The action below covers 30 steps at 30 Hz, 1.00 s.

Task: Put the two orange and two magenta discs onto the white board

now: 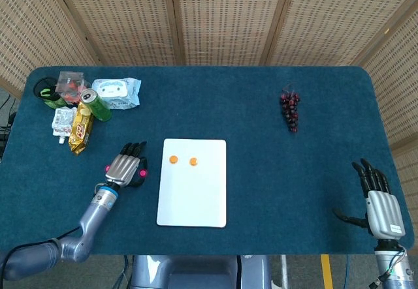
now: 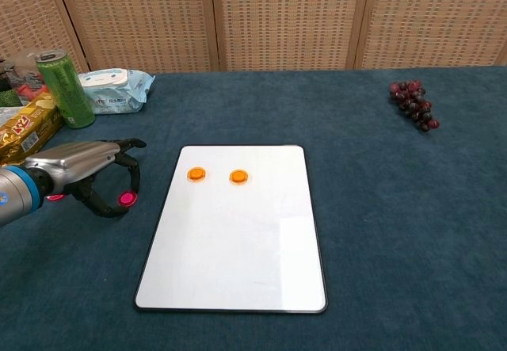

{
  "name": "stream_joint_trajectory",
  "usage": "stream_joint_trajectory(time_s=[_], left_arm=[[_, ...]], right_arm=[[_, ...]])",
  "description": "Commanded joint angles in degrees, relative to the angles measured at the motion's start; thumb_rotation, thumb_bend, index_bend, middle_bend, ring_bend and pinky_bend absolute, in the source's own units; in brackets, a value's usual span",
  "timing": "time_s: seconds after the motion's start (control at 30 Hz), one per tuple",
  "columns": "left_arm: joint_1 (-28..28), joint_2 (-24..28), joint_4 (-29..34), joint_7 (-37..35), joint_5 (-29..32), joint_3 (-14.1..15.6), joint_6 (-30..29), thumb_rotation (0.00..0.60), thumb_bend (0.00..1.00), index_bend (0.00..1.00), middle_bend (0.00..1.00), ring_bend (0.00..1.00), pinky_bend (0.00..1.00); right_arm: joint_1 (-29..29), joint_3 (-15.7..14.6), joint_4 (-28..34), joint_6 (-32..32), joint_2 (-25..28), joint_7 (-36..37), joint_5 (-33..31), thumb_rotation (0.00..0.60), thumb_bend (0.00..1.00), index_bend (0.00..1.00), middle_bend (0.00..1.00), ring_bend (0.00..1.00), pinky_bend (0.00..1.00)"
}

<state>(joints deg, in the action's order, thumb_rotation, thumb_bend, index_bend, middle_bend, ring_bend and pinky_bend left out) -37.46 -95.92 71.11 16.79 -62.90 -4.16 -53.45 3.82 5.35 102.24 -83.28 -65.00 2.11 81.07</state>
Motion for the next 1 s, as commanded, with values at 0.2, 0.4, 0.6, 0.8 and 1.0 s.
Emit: stream_joint_trajectory(time_s=[0.2,0.4,0.6,0.8,1.0], left_arm=[[0.4,0.7,1.3,0.4,-0.2,-0.7,-0.4,0.600,0.33,0.62,0.00,0.00,0.00],[0.3,1.7,3.9,1.1,-0.7,-1.5,-1.0,0.600,0.33,0.62,0.00,0.00,0.00],[-0.9,1.7,6.6,3.2,-0.5,-2.7,-1.1,0.600,0.33,0.62,0.00,0.00,0.00],[-3.0,0.4,8.2,5.1,0.5,-3.9,0.5,0.600,0.33,0.62,0.00,0.00,0.00],[-4.8,-1.9,7.3,7.0,2.6,-4.8,1.8,0.600,0.33,0.62,0.00,0.00,0.00]], right_arm=[[0.0,0.0,0.0,0.0,0.0,0.0,0.0,0.600,0.13,0.00,0.00,0.00,0.00],[0.0,0.0,0.1,0.0,0.0,0.0,0.0,0.600,0.13,0.00,0.00,0.00,0.00],[0.0,0.0,0.1,0.1,0.1,0.2,0.0,0.600,0.13,0.00,0.00,0.00,0.00],[0.0,0.0,0.1,0.2,0.2,0.5,-0.1,0.600,0.13,0.00,0.00,0.00,0.00],[0.1,0.0,0.1,0.4,0.3,0.8,-0.2,0.600,0.13,0.00,0.00,0.00,0.00]])
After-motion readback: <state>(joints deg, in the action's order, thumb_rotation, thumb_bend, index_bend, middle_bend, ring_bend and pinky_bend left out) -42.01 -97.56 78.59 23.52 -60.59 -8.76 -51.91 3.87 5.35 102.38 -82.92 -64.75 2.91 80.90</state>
